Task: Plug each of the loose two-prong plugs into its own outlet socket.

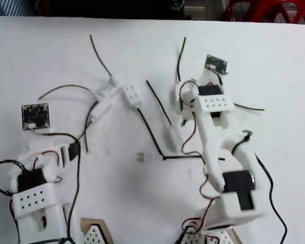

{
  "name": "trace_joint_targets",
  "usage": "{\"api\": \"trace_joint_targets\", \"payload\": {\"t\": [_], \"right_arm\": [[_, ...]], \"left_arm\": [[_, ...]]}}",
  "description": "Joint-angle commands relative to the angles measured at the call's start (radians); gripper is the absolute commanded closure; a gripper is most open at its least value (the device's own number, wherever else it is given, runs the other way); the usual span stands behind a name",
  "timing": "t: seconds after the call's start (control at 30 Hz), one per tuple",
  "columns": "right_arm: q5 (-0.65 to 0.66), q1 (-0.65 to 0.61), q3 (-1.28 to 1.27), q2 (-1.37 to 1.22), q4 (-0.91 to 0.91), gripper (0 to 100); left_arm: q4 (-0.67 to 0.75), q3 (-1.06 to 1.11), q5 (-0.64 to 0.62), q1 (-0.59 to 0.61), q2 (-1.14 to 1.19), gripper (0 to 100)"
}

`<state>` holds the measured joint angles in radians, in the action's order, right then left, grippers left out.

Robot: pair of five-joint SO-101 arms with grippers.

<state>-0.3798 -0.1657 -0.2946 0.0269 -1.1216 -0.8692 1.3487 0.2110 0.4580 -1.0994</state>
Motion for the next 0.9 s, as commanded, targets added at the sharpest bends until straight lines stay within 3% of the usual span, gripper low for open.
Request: {"api": "trace_joint_targets", "payload": {"t": [0.0,0.2,0.47,0.7,0.87], "right_arm": [[0.097,0.001,0.046,0.214,-0.081,98.1],[0.245,-0.051,-0.054,0.441,-0.111,98.1],[0.423,-0.300,-0.333,0.688,0.059,98.1],[0.437,-0.483,-0.522,0.800,0.211,98.1],[0.436,-0.575,-0.562,0.854,0.228,98.1]], "left_arm": [[0.021,-0.002,-0.003,0.010,-0.022,65],[0.025,-0.011,-0.005,-0.033,-0.022,65],[0.029,-0.172,-0.060,-0.216,-0.022,65],[0.035,-0.250,-0.083,-0.415,-0.019,65],[0.129,-0.250,-0.115,-0.438,-0.015,65]]}}
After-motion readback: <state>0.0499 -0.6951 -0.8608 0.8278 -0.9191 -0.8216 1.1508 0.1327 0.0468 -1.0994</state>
